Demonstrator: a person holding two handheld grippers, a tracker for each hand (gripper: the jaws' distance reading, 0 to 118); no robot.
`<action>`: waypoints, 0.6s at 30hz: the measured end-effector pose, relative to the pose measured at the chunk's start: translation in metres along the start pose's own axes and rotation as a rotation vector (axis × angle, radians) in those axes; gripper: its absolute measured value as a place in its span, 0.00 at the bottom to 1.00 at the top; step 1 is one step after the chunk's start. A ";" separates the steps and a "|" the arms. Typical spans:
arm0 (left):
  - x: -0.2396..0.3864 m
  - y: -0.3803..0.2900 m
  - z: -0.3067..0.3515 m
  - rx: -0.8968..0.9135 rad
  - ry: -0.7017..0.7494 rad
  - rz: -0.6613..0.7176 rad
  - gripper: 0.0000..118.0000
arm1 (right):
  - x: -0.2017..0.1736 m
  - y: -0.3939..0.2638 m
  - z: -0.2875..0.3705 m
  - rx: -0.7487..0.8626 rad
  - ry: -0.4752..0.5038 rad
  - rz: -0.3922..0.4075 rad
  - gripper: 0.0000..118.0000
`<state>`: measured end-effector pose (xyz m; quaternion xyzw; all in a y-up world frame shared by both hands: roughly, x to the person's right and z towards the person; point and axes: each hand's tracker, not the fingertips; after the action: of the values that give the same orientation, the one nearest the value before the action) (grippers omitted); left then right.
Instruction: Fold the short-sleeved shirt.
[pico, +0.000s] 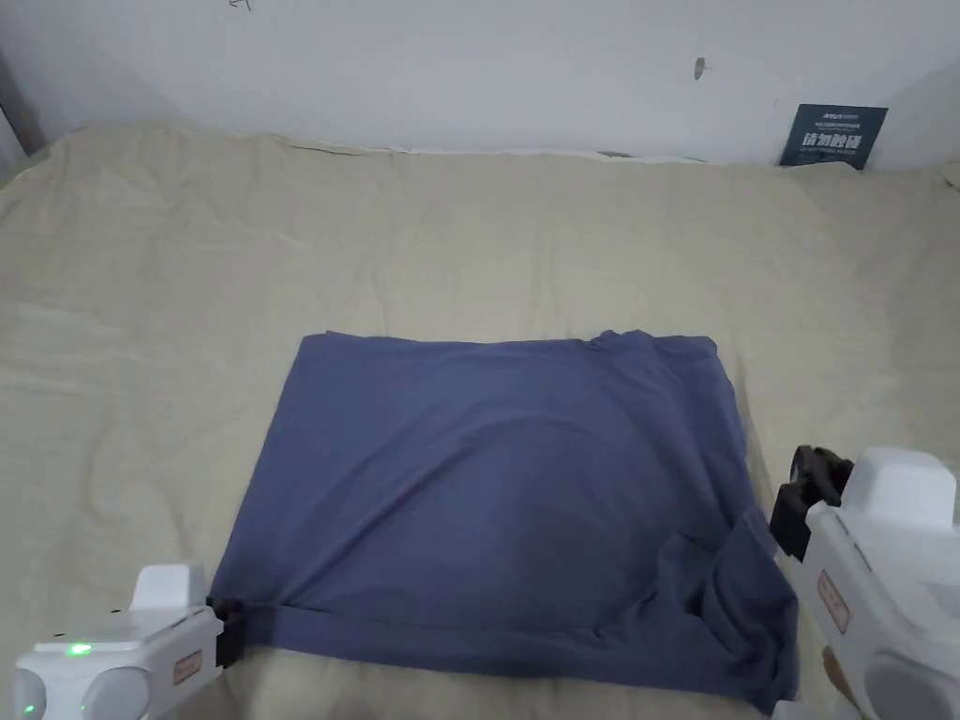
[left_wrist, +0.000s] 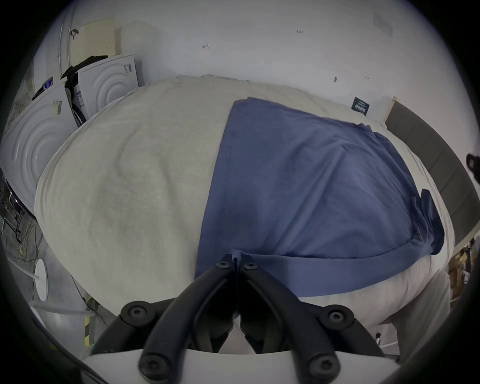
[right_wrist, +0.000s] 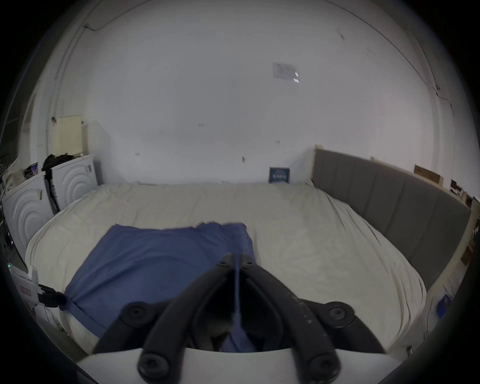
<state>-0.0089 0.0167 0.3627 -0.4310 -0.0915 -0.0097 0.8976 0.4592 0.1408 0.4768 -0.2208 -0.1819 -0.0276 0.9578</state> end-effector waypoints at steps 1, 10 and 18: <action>0.000 0.001 0.003 0.009 0.004 0.005 0.02 | 0.005 -0.010 -0.002 -0.029 -0.007 -0.023 0.33; -0.023 0.008 0.000 0.076 -0.024 0.062 0.02 | 0.030 -0.107 -0.045 -0.401 -0.020 -0.044 0.96; -0.014 0.015 0.010 0.088 -0.036 0.066 0.02 | 0.021 -0.118 -0.054 -0.416 0.082 -0.027 0.04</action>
<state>-0.0231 0.0335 0.3549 -0.3938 -0.0938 0.0316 0.9138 0.4812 0.0119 0.4873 -0.4098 -0.1362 -0.0863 0.8978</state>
